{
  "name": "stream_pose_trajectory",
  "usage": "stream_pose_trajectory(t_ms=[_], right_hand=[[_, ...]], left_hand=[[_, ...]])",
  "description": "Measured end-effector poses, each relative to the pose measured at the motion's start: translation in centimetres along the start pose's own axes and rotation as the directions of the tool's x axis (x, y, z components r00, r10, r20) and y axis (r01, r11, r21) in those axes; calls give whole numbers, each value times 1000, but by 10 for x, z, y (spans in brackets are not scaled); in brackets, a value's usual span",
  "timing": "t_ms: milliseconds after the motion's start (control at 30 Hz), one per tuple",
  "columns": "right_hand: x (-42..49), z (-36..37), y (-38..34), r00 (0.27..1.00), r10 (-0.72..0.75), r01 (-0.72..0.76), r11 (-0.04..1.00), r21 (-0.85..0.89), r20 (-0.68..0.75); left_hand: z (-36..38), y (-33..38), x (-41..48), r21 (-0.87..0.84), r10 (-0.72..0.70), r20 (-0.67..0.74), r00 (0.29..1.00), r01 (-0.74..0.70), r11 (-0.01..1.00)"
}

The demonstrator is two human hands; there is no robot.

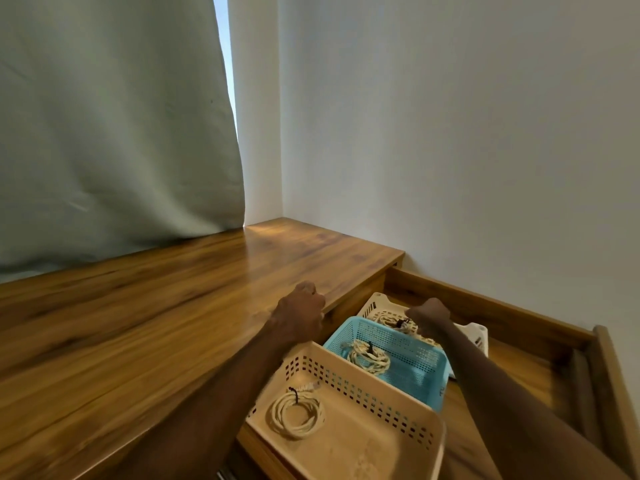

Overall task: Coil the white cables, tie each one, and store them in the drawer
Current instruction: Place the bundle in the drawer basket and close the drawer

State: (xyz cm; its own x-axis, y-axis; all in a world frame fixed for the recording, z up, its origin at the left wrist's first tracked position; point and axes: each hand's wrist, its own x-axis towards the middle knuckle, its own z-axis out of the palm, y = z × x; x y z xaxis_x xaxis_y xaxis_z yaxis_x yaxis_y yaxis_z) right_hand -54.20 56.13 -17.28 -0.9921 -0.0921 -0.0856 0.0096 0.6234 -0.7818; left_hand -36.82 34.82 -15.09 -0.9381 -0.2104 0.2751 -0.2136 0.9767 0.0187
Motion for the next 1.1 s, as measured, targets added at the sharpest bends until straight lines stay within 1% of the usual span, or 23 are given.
stream_pose_trajectory(t_ms=[100,200,267,400,500,600,667,733,833,933,1033,1100], right_hand=[[-19,-12,-8,999,-27,26,998,56,28],[-50,-19,-17,988,-61,41,989,140,143],[-79,-26,-21,969,-125,78,974,213,213],[-144,-40,-30,933,-249,174,945,278,260],[-195,-51,-40,899,-318,215,920,328,301],[-245,-59,-42,867,-398,267,879,394,300],[-278,-63,-39,863,-438,317,857,406,253],[-308,-66,-30,877,-444,345,849,400,186],[-348,-70,-7,914,-400,351,864,362,69],[-392,-78,17,930,-361,361,871,333,-64],[-429,-86,46,908,-330,401,865,303,-258],[-444,-90,69,860,-266,410,867,281,-435]], left_hand=[[-10,12,-8,21,-30,31,999,30,999],[-24,16,-22,14,-62,63,996,62,998],[-35,15,-36,-28,-76,70,995,78,997],[-57,13,-81,-186,-137,67,988,147,972],[-73,20,-123,-343,-77,29,997,83,936],[-85,41,-173,-464,34,-71,997,-64,884],[-89,62,-208,-512,115,-99,988,-150,846],[-89,85,-243,-546,194,-120,974,-228,806],[-87,118,-286,-576,282,-138,949,-309,757],[-89,147,-317,-630,348,-129,928,-348,694],[-92,170,-339,-639,426,-101,899,-387,665],[-91,186,-343,-638,491,-88,867,-427,640]])
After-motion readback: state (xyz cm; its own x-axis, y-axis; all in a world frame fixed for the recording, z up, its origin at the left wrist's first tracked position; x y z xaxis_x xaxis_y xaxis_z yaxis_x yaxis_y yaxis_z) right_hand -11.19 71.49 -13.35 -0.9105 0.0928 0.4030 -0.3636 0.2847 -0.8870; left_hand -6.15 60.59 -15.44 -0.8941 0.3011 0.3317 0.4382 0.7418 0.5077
